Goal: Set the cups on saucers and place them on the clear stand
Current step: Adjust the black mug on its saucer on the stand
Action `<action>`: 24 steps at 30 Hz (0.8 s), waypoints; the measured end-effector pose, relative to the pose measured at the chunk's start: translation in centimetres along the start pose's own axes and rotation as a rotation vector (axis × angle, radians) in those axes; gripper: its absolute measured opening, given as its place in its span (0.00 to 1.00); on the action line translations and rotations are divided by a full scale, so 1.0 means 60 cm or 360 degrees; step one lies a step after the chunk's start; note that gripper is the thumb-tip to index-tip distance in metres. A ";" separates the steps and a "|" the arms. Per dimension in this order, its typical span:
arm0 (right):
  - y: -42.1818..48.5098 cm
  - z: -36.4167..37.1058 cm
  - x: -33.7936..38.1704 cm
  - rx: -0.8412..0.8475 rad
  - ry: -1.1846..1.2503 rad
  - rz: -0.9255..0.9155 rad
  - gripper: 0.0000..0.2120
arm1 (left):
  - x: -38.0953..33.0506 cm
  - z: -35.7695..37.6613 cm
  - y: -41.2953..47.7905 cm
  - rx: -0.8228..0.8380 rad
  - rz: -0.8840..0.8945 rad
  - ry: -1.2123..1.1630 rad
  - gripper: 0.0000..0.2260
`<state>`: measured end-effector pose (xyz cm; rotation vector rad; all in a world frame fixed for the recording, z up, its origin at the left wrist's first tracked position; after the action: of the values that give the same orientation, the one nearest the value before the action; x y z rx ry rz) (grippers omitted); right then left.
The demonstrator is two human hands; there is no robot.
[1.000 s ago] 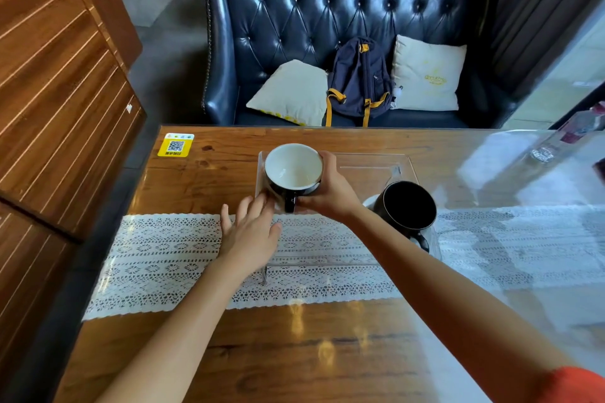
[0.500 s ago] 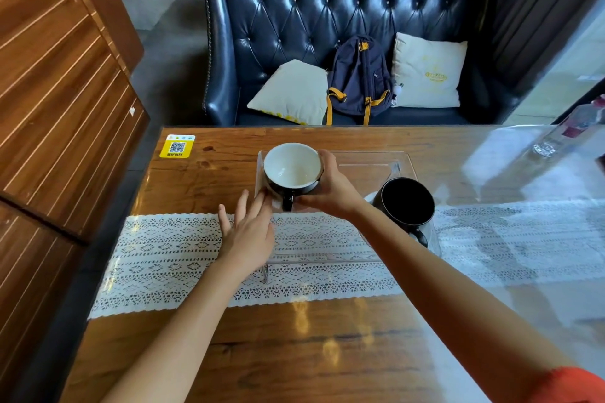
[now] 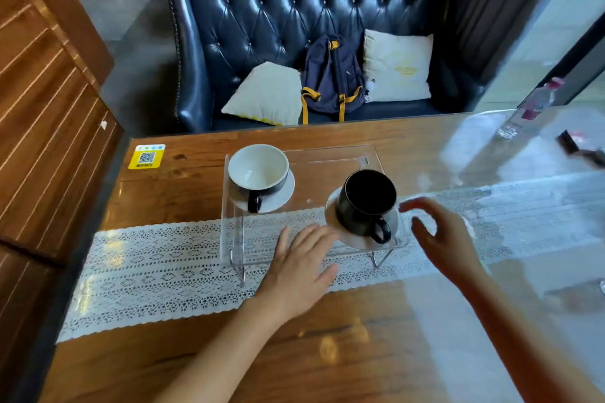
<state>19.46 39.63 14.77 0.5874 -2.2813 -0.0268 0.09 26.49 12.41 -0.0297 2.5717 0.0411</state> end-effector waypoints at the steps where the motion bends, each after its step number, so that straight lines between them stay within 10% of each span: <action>1: -0.014 0.009 -0.012 0.0064 -0.0048 -0.0030 0.15 | -0.001 0.015 0.006 0.0080 -0.0011 0.0031 0.22; 24: 0.051 0.074 -0.049 0.0298 -0.0610 -0.0230 0.15 | 0.062 0.038 0.128 0.0141 -0.0241 0.0140 0.25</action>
<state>16.94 42.92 10.24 0.9095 -2.6242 0.0049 -2.01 34.23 8.65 -0.1965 2.6484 -0.1342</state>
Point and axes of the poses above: each hand's wrist, its own y-axis towards the middle knuckle, its own z-axis out of the palm, x = y × z, the point moved 4 cm from there along y, towards the middle knuckle, and after that the axes turned 2 degrees about -x, right-handed, at the moved point
